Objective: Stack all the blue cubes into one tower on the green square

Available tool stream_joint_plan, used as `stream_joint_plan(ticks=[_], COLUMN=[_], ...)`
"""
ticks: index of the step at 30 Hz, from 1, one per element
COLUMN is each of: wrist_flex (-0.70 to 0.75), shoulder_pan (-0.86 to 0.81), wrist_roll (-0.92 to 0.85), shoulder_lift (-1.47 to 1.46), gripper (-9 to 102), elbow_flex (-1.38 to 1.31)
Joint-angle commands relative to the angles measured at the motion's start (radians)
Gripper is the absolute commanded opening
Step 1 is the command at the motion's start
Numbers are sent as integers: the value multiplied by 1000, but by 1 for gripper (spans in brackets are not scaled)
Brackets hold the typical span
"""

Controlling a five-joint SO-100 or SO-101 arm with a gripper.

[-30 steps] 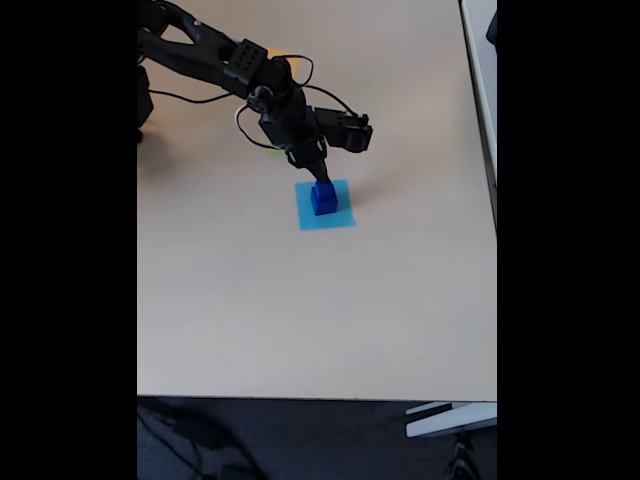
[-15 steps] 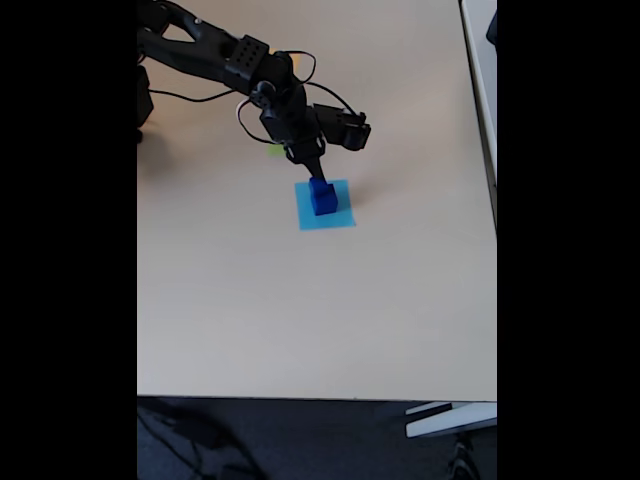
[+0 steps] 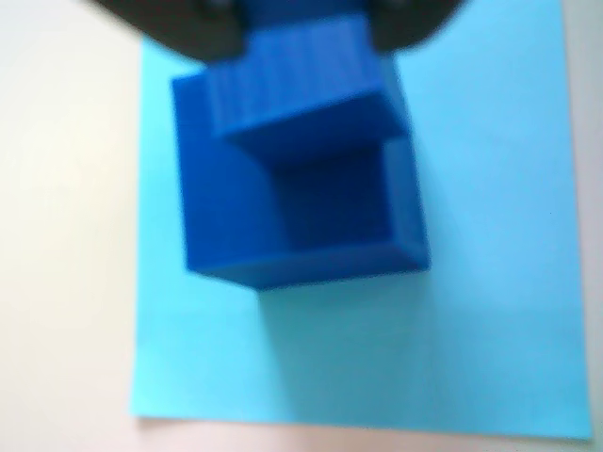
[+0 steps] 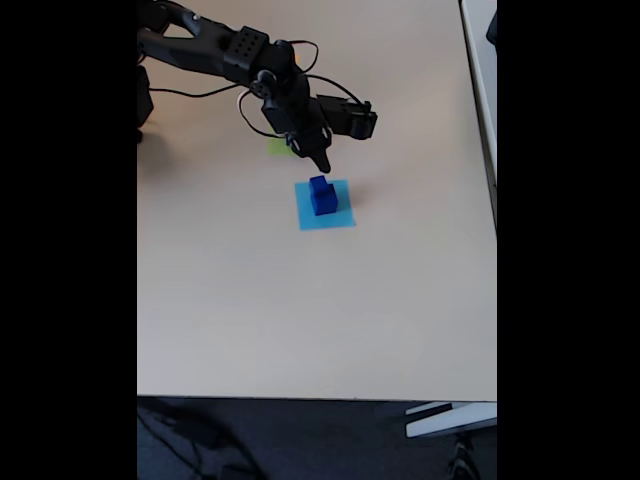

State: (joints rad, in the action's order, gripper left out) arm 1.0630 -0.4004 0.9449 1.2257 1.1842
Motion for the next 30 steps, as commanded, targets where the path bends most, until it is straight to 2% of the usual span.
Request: stream_joint_plan(ticks=[1, 6, 11, 21, 30], wrist_flex=[8, 54, 150, 230, 239], shoulder_pan=[0, 32, 89, 255, 399], wrist_roll=[-2, 18, 146, 376, 566], shoulder_lift=[37, 66, 127, 204, 273], gripper=[0, 0, 0, 0, 0], elbow_flex=[-72, -127, -178, -193, -49])
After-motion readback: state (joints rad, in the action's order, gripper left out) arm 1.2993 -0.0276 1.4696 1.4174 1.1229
